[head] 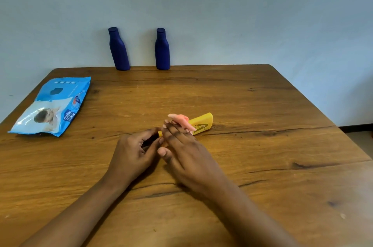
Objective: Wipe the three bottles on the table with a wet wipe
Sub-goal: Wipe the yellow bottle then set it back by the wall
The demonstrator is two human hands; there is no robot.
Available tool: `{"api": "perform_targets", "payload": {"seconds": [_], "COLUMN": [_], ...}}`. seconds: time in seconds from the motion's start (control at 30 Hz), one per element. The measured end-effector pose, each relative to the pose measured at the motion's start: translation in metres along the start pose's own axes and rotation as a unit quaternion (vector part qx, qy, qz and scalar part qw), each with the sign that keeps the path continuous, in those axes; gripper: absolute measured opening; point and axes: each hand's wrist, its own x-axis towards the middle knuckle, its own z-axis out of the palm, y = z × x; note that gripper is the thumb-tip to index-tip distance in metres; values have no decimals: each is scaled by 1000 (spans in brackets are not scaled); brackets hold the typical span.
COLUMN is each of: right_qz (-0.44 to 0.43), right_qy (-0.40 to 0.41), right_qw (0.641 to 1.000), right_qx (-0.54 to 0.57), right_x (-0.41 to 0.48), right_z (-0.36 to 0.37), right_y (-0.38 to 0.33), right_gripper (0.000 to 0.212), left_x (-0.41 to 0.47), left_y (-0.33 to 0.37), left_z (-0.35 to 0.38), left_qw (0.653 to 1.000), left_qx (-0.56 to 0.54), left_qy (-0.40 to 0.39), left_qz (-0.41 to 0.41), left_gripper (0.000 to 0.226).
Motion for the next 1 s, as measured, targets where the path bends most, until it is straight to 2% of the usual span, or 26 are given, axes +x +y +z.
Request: {"api": "perform_targets", "payload": {"seconds": [0.1, 0.17, 0.23, 0.33, 0.43, 0.53, 0.63, 0.7, 0.8, 0.9, 1.0], "right_qz": [15, 41, 48, 35, 55, 60, 9, -32, 0, 78, 85], "right_qy": [110, 183, 206, 200, 176, 133, 86, 58, 61, 90, 116], "right_qw": [991, 981, 977, 978, 973, 983, 980, 975, 966, 969, 977], "right_qx": [73, 56, 39, -54, -140, -107, -179, -211, -253, -218, -154], "right_x": [5, 10, 15, 17, 15, 12, 7, 2, -3, -4, 3], "right_z": [-7, -9, -12, -15, -16, -14, 6, 18, 6, -19, -13], "right_y": [8, 18, 29, 36, 35, 28, 4, -6, 13, 36, 22], "right_gripper": [42, 38, 32, 24, 25, 37, 57, 65, 72, 58, 53], "left_x": [-1, -1, -1, -1, -1, 0, -1, -2, -1, -1, -2], "left_y": [-2, -5, -6, -7, -5, -3, -2, -1, -3, -7, -5], "left_z": [0, 2, 3, 2, 2, 2, 0, 0, 1, 4, 3], "left_qw": [1000, 1000, 999, 999, 999, 1000, 1000, 1000, 1000, 999, 999], "left_qx": [5, 16, 33, 34, 23, 16, -1, -11, -5, 23, 25], "left_qy": [-1, -1, 4, 3, -2, -2, -4, 0, 5, 3, 2], "left_qz": [-11, -15, -17, -25, -27, -26, -23, -20, -27, -42, -47], "left_gripper": [45, 44, 41, 40, 35, 34, 27, 30, 35, 35, 35]}}
